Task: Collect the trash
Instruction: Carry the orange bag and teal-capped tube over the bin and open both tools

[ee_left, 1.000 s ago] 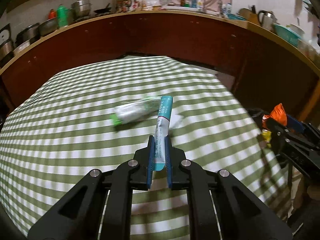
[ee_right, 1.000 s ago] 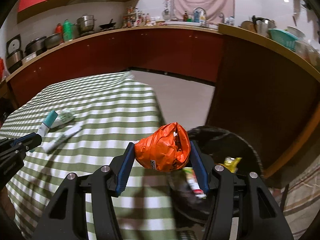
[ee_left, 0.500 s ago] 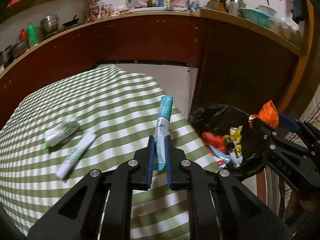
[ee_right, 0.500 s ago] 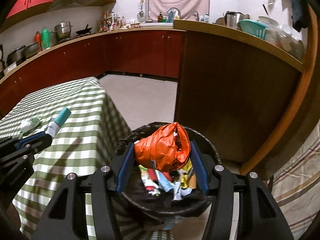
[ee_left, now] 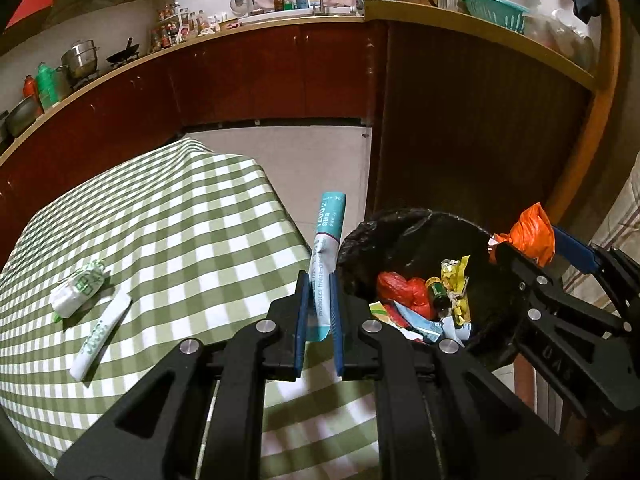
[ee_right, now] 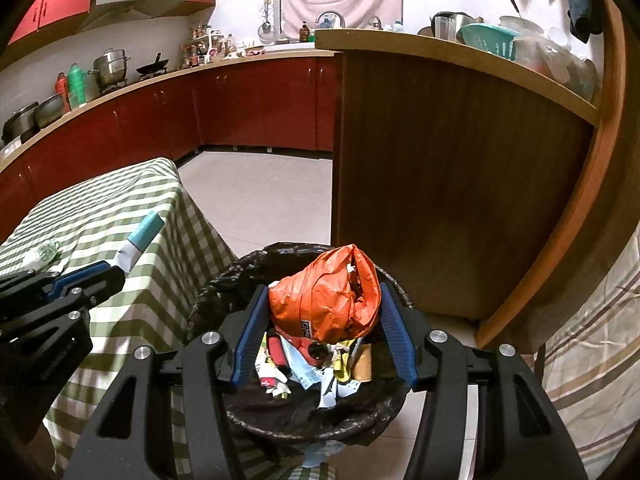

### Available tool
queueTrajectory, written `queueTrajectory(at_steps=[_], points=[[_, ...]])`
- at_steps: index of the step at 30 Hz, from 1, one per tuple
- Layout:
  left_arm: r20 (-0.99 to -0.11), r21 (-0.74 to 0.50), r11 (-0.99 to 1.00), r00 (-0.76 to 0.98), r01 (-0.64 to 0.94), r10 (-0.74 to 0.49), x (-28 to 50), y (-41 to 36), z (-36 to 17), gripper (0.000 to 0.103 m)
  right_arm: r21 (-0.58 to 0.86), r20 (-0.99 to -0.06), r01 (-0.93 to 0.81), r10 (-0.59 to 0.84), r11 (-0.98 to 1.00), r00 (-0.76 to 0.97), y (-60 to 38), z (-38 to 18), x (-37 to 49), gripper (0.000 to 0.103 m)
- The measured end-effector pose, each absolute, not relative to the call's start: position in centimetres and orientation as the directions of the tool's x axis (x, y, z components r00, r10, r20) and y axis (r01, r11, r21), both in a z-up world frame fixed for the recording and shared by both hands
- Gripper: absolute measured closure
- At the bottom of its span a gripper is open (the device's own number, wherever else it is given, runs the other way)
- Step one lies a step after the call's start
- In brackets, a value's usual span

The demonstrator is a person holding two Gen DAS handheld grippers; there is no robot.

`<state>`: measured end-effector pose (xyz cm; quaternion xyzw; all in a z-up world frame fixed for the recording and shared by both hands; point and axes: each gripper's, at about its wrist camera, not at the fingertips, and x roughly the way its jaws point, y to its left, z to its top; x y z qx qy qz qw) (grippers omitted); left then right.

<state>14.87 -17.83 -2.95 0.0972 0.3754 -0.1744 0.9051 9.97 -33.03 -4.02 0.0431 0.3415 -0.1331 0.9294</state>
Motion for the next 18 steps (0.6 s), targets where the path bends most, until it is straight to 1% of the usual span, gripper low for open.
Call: queueTrajectory(at_steps=[18], points=[[-0.752,0.051,0.916,0.619,0.397,-0.226,17.4,-21.2,-4.6,0.092,0.002,-0.661,0.311,-0.232,0.950,0.713,-35.8,-5.5,11.5,0.048]])
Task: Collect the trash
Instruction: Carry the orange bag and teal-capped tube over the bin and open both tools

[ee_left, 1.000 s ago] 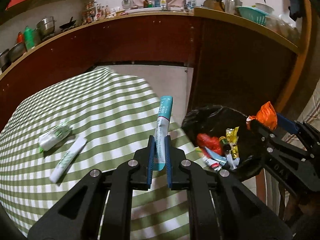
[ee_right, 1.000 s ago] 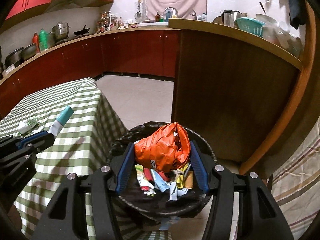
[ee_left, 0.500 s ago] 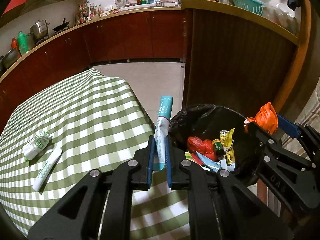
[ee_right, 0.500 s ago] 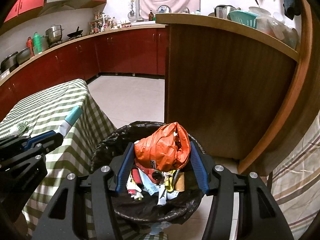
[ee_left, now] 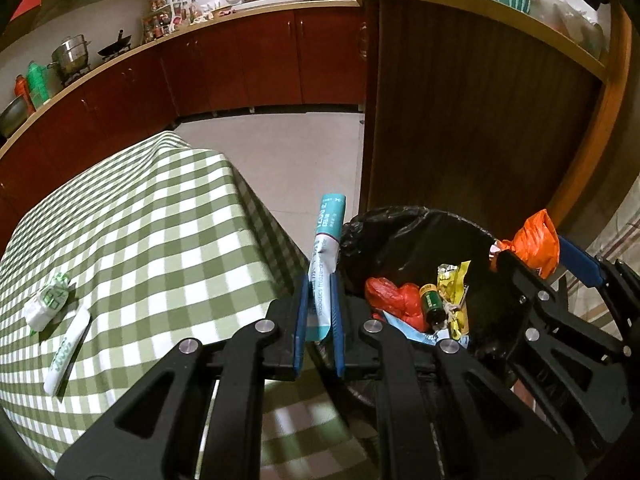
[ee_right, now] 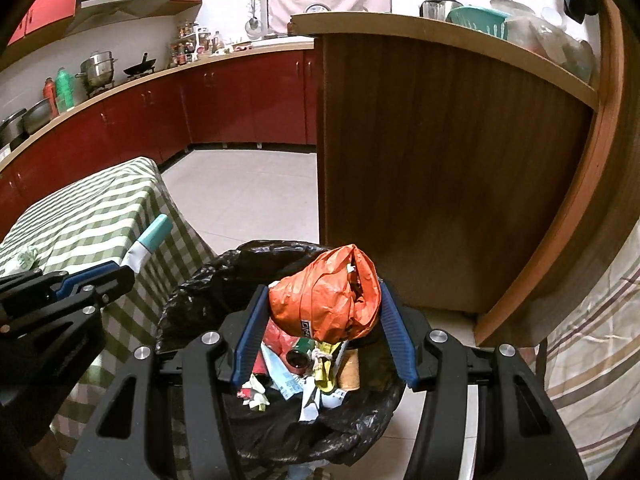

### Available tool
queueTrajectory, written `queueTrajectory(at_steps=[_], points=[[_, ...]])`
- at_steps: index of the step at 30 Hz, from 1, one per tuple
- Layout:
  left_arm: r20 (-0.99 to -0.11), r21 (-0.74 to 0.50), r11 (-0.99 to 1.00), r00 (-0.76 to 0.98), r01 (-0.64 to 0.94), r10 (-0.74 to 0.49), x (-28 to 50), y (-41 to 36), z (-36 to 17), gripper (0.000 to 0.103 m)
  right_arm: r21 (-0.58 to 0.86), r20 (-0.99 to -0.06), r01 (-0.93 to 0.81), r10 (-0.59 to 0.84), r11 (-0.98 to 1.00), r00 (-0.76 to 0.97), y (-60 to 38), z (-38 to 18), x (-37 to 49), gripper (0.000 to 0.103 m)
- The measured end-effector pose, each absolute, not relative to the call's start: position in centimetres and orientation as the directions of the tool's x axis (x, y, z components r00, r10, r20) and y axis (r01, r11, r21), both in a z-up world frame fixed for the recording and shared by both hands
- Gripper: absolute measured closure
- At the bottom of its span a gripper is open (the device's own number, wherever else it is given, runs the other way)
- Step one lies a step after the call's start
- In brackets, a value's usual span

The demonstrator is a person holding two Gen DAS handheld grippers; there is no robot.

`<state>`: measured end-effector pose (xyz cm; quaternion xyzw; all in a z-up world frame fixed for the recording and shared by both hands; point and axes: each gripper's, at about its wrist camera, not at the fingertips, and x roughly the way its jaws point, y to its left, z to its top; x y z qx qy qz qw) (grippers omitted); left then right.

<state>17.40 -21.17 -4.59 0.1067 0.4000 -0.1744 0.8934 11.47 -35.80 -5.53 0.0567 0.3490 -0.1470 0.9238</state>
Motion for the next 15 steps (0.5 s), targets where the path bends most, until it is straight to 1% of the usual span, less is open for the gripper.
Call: queueTrajectory(at_steps=[6,7,8,9,10,12,15], points=[[-0.774,0.044,0.911,0.590,0.411,-0.229,18.1,-21.9,-5.2,0.091,0.008,-0.670,0.304,-0.221,0.953,0.709,-36.2,-6.2,12.0,0.048],[-0.776,0.045,0.910,0.588,0.412,-0.228,18.2,-22.0,-5.2,0.089,0.010,-0.672,0.303,-0.218,0.953,0.707,-36.2,-6.3,12.1,0.047],[-0.779,0.045,0.909,0.584,0.415,-0.228,18.2,-22.0,-5.2,0.084,0.013,-0.676,0.303,-0.215,0.953,0.705,-36.2,-6.5,12.2,0.047],[-0.779,0.045,0.909,0.584,0.415,-0.228,18.3,-22.1,-5.2,0.075,0.015,-0.678,0.304,-0.214,0.953,0.703,-36.3,-6.5,12.2,0.047],[-0.778,0.045,0.910,0.585,0.413,-0.228,18.3,-22.2,-5.3,0.070,0.017,-0.680,0.307,-0.214,0.952,0.702,-36.4,-6.6,12.3,0.046],[-0.777,0.043,0.909,0.587,0.413,-0.230,18.3,-22.2,-5.2,0.070,0.019,-0.680,0.311,-0.215,0.950,0.700,-36.6,-6.7,12.2,0.045],[-0.779,0.043,0.909,0.583,0.416,-0.230,18.3,-22.3,-5.3,0.067,0.019,-0.679,0.314,-0.218,0.949,0.701,-36.6,-6.7,12.3,0.043]])
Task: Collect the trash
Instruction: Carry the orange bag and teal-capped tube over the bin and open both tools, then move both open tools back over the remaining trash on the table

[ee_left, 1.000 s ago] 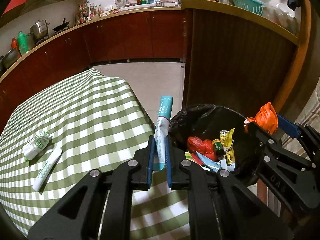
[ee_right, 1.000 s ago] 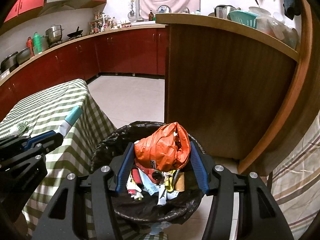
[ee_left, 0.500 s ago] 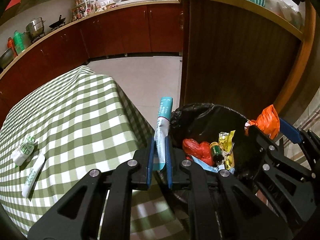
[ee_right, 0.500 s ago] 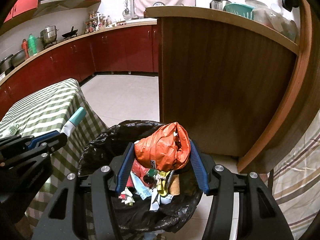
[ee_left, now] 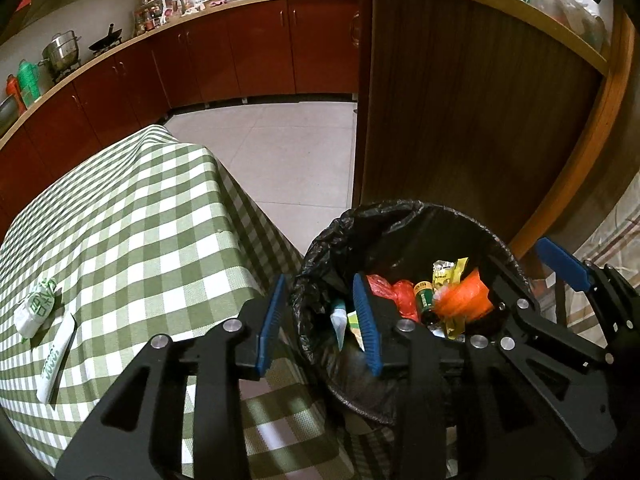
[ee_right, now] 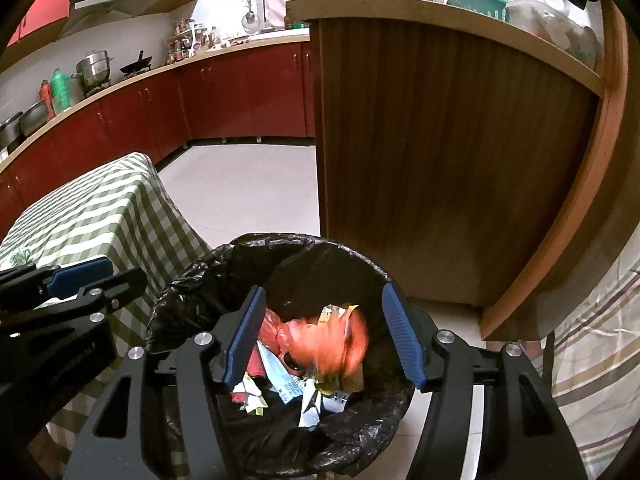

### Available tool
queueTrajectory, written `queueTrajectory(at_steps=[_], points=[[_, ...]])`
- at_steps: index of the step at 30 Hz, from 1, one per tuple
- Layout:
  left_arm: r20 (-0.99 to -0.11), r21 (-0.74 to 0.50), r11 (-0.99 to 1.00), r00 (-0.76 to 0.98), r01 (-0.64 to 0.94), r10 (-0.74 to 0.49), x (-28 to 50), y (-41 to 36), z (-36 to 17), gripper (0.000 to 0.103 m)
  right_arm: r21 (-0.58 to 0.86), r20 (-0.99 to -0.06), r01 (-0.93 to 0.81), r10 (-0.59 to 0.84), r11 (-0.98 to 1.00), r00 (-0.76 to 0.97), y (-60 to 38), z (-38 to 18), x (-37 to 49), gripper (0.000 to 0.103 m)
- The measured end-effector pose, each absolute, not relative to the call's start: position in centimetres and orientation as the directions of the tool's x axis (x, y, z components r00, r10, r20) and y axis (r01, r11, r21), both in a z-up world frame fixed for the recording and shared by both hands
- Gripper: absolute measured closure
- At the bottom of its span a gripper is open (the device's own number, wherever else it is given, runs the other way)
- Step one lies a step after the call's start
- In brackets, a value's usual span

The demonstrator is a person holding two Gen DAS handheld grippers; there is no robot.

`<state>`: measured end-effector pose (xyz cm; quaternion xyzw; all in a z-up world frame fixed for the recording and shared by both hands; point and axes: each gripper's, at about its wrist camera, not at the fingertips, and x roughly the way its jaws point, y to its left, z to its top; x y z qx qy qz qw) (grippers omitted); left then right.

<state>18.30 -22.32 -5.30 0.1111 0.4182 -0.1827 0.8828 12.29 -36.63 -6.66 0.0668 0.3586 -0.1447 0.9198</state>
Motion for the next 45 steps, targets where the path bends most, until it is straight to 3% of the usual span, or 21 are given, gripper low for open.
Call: queueTrajectory(at_steps=[10,25,45], points=[[-0.773,0.044,0.911,0.592,0.411,-0.230,18.3,-22.4,-5.2,0.057,0.022,-0.679,0.334,-0.231,0.942,0.697,-37.2,-6.7,12.2,0.041],[-0.749,0.045,0.917,0.621,0.395,-0.230,18.1,-21.3,-4.1,0.039,0.023,-0.678,0.358,-0.249,0.933,0.691,-37.1,-6.2,12.0,0.032],[-0.721,0.038,0.957,0.671,0.288,-0.173,17.3,-13.0,-2.1,0.029,-0.004,-0.668,0.277,-0.209,0.961,0.715,-30.0,-4.2,12.8,0.029]])
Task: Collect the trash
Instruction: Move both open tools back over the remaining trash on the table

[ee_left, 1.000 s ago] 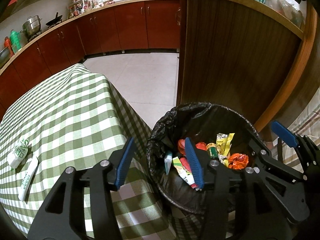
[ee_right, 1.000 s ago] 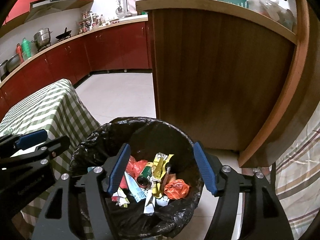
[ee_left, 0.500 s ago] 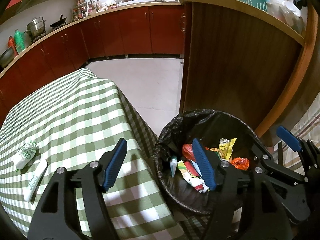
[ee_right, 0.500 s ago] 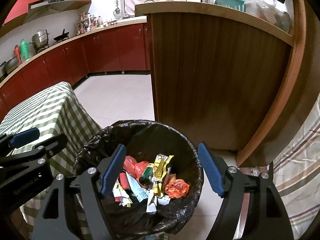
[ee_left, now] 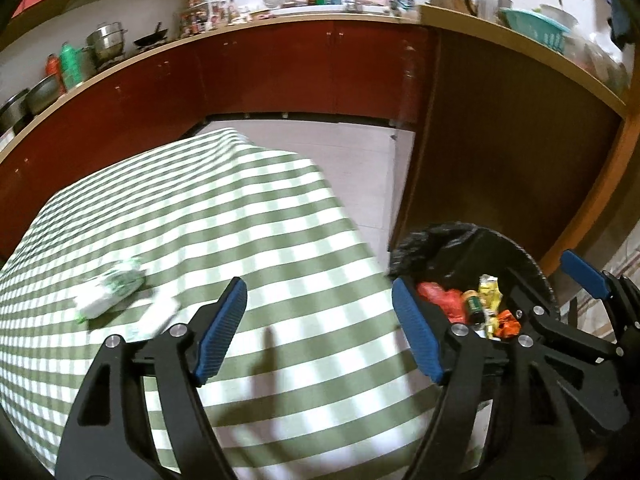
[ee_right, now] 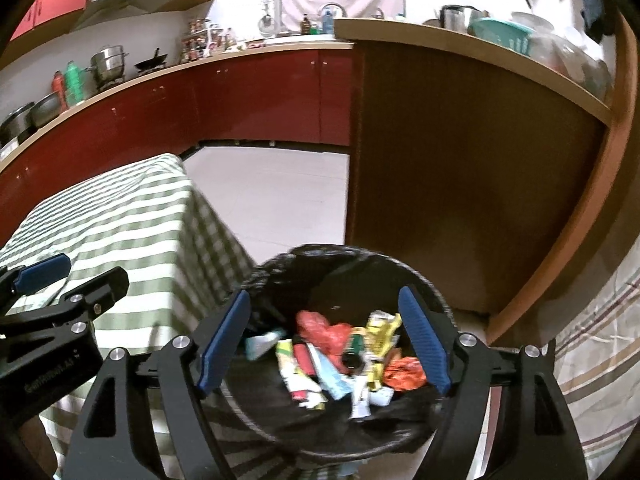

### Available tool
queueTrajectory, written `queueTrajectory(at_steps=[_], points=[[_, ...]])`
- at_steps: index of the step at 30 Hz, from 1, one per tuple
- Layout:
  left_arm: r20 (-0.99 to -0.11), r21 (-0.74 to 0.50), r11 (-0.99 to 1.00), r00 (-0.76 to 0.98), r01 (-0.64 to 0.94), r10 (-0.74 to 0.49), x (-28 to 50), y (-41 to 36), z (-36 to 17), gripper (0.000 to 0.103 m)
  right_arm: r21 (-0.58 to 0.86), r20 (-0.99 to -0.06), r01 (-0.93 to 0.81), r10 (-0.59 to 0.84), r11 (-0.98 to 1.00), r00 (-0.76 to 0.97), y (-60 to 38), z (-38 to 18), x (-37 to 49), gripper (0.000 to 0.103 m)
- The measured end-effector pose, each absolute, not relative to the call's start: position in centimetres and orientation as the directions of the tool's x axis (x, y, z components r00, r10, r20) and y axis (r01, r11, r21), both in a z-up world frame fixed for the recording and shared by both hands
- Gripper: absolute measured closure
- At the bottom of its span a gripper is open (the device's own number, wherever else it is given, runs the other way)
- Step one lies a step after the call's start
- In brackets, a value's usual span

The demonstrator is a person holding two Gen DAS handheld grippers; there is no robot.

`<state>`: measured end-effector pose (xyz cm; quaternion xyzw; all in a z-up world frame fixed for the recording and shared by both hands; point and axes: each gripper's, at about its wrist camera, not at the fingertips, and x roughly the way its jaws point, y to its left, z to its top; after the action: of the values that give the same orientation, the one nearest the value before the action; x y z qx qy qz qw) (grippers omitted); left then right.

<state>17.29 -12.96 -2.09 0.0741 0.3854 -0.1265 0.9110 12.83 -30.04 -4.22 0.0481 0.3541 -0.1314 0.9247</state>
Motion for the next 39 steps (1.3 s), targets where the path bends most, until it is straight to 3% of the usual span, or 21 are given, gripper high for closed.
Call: queueTrajectory(at_steps=[25,39], points=[[-0.717,0.063,0.997,0.693,-0.043,0.075,15.6,11.1,-1.7,0.026,-0.060,-0.699,-0.037,-0.015,0.998,0.715,-11.6,-3.4,16.5,0.028],[-0.735,0.038,0.990,0.668,-0.139,0.122,14.7,18.3,-2.9,0.026,-0.074,-0.763,-0.104,0.011,0.992,0.647,-4.5,-4.7,18.8,0.028]])
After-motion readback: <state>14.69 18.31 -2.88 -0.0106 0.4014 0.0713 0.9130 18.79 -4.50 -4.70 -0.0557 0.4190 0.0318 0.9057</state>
